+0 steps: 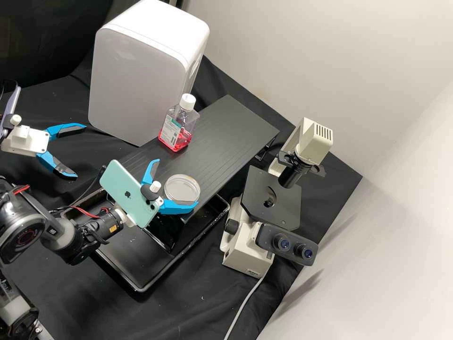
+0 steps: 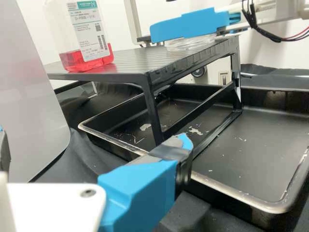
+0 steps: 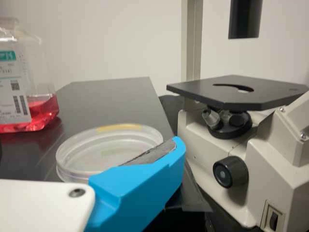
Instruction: Remove the lid from the petri dish
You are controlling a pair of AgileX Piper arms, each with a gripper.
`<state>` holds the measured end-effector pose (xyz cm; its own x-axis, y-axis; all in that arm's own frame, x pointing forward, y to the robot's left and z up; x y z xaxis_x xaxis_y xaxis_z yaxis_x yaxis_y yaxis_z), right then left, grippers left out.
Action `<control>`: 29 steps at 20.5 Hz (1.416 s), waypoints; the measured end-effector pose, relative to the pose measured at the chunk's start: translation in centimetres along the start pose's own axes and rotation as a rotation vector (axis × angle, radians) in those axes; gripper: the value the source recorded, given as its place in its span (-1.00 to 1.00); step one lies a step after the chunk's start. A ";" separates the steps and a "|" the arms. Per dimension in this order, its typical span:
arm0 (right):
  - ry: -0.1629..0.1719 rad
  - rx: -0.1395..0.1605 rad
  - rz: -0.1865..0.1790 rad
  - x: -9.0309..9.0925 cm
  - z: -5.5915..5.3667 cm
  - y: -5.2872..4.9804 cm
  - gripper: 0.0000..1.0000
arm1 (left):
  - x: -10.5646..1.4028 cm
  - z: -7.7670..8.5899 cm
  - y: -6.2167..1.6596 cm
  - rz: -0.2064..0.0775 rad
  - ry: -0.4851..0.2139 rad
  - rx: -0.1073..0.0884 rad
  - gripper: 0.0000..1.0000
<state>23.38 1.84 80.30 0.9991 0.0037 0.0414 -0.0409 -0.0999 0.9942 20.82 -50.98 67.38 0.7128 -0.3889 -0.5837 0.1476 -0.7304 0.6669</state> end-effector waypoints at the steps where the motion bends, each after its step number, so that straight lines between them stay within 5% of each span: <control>1: 0.000 0.000 0.000 0.1 0.0 0.0 1.00 | 0.0 0.0 -0.06 -0.002 0.000 -0.001 1.00; 29: 0.031 0.003 -0.017 1.5 -0.7 -0.7 1.00 | 0.1 0.0 -0.02 0.000 0.000 0.000 1.00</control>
<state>24.94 2.63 79.74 0.9990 0.0360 0.0276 -0.0238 -0.1022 0.9945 20.92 -50.99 67.31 0.7128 -0.3887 -0.5838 0.1479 -0.7304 0.6668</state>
